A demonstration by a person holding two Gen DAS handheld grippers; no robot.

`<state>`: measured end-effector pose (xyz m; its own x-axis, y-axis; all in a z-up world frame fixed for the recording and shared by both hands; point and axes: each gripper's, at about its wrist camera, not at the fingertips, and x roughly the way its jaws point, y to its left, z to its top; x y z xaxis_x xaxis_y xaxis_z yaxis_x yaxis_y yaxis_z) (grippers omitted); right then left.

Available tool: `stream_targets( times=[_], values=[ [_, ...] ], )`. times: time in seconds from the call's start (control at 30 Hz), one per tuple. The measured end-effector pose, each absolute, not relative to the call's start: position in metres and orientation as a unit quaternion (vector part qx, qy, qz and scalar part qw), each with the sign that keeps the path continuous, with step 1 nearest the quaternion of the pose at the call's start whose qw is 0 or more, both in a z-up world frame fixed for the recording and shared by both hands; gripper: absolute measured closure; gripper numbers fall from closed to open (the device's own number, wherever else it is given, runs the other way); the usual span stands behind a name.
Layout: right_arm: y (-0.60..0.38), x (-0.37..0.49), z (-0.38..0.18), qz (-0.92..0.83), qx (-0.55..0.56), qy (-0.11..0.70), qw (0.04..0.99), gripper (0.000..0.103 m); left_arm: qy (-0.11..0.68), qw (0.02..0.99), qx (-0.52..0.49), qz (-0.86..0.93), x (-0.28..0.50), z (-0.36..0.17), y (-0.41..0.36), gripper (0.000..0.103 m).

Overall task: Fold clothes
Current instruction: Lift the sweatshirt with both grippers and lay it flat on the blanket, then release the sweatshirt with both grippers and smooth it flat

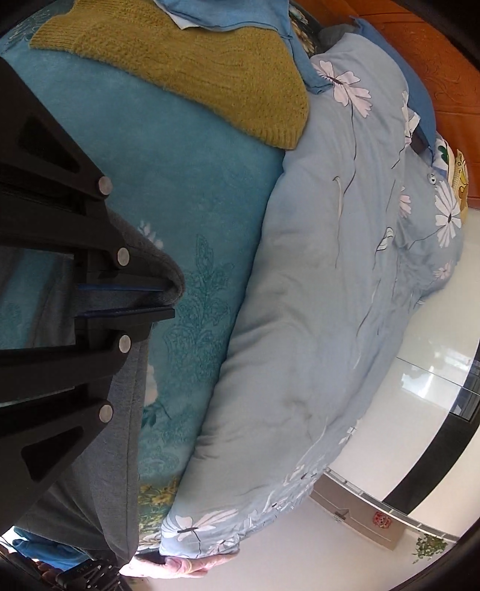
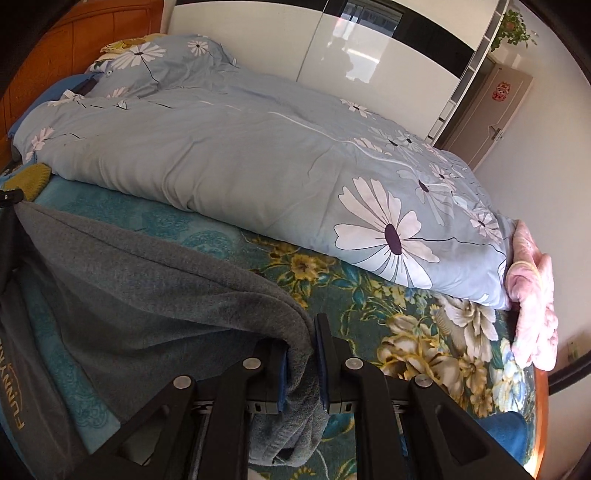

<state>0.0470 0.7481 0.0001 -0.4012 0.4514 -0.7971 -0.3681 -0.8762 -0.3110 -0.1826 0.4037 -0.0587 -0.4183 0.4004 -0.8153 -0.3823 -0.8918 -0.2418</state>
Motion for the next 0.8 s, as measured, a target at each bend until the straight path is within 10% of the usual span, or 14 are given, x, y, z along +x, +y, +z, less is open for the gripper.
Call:
stream_targets(
  times=[0.63,0.73,0.8],
  values=[
    [0.765,-0.011,-0.084,0.795,-0.562,-0.022,0.226,0.086,0.024,0.205,-0.546,0.812,-0.206,-0.12,0.425,0.09],
    [0.762,-0.003,-0.067,0.805,-0.551,-0.008,0.219,0.074,0.009,0.219,-0.557,0.801,-0.195,-0.108,0.417,0.069],
    [0.76,0.007,-0.052,0.816,-0.54,0.008,0.205,0.048,0.003,0.235,-0.559,0.795,-0.184,-0.098,0.412,0.056]
  ],
)
